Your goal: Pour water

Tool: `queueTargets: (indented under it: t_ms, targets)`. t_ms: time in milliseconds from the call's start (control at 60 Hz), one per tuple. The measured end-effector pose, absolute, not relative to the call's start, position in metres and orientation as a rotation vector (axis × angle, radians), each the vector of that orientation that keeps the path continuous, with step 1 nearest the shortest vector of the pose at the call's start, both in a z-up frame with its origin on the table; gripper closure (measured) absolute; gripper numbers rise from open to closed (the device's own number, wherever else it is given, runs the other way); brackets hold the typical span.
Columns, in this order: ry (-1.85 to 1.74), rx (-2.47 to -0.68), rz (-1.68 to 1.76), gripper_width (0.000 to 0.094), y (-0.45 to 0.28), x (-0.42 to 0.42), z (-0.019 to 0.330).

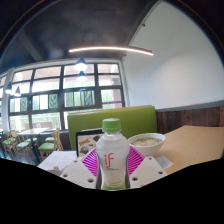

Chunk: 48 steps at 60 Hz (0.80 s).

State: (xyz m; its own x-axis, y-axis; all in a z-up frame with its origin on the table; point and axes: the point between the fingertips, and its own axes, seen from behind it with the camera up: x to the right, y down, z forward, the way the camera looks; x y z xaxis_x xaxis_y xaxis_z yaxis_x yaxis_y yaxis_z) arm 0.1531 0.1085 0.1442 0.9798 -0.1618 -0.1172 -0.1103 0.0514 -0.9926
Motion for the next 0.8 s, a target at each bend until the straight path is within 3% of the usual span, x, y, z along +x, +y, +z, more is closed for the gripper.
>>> queueTargets:
  t_ms: [50, 167, 467, 567, 700, 800]
  targets:
    - [0.201, -1.549, -0.041, 0.0618, 0.125, 0.177, 0.124]
    - [0.173, -1.592, -0.028, 0.0610, 0.123, 0.140, 0.099]
    - [0.144, -1.581, -0.085, 0.0613, 0.121, 0.128, 0.105]
    - [0.141, -1.591, -0.076, 0.0544, 0.121, 0.126, 0.105]
    - [0.151, -1.654, -0.056, 0.0384, 0.112, 0.125, 0.104]
    - [0.195, -1.691, -0.021, 0.0176, 0.097, 0.125, 0.105]
